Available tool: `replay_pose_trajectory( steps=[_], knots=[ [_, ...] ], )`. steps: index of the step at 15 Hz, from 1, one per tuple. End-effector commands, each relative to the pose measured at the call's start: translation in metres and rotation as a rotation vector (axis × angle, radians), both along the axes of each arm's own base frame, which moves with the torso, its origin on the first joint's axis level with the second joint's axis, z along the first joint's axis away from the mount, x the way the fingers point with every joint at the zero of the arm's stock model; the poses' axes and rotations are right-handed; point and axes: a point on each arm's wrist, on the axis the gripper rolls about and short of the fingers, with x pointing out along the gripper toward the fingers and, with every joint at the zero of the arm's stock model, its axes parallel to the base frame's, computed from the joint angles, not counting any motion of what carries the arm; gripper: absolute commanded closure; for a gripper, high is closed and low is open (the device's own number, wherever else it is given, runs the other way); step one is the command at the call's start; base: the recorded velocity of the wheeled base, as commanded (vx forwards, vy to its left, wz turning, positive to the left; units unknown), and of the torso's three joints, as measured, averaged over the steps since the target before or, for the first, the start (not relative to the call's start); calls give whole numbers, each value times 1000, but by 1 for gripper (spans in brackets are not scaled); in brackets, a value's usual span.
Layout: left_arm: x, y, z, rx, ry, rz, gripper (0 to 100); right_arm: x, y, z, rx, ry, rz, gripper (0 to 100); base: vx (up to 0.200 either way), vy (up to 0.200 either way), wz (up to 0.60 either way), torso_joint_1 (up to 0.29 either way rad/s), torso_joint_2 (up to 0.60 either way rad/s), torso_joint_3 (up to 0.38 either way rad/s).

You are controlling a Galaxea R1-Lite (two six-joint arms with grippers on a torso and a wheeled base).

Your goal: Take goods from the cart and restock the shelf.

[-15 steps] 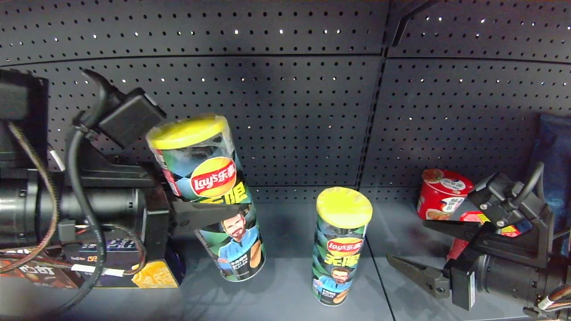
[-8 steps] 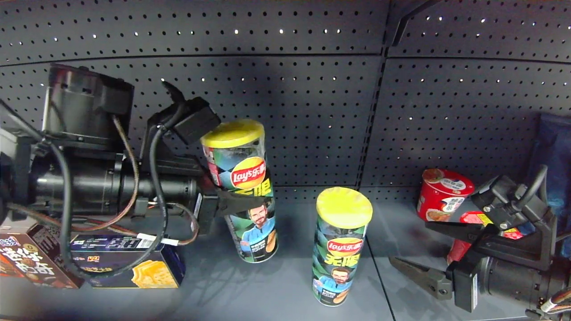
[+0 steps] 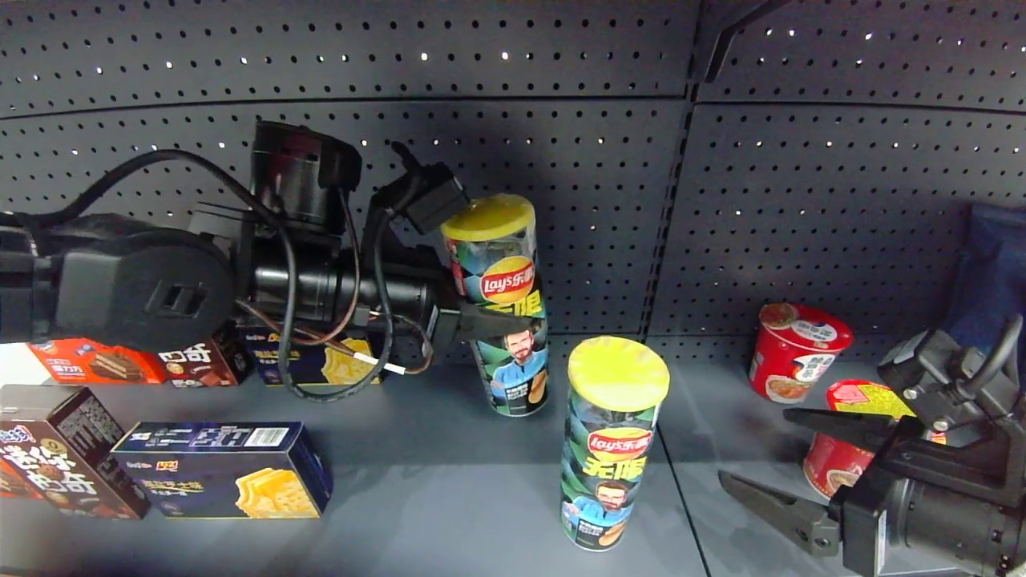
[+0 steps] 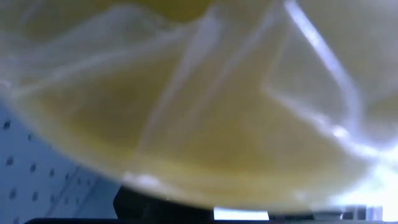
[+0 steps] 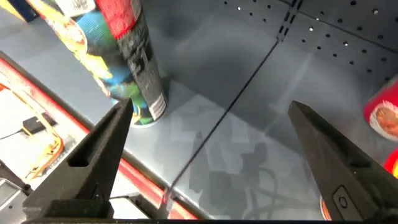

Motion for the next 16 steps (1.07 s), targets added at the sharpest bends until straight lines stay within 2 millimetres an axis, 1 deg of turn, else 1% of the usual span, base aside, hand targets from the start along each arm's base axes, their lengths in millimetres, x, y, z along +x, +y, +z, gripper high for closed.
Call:
replay_pose_trajectory(
  steps=[1,4,7,10,13,14,15,16],
  knots=[
    [16,-7,-12,9,18,-16,100,-7,-8,-2,7,-8,-10,0,0,0,0,0,0,0],
    [24,-9,-20,9,34,-37,100,-9,-9,-2,12,-7,-14,0,0,0,0,0,0,0],
    [39,-14,-32,11,50,-47,100,-8,-9,-2,13,-8,-14,0,0,0,0,0,0,0],
    [48,-19,-44,51,8,-79,100,-8,-9,-1,14,-11,-13,0,0,0,0,0,0,0],
    [48,-20,-49,84,20,-98,100,-8,-9,-2,11,-7,-13,0,0,0,0,0,0,0],
    [52,-22,-53,87,27,-99,100,-8,-9,-2,10,-6,-13,0,0,0,0,0,0,0],
    [54,-23,-52,85,21,-99,100,-8,-9,-2,11,-5,-14,0,0,0,0,0,0,0],
    [61,-25,-49,78,4,-98,100,-8,-9,-3,8,-4,-13,0,0,0,0,0,0,0]
  ],
)
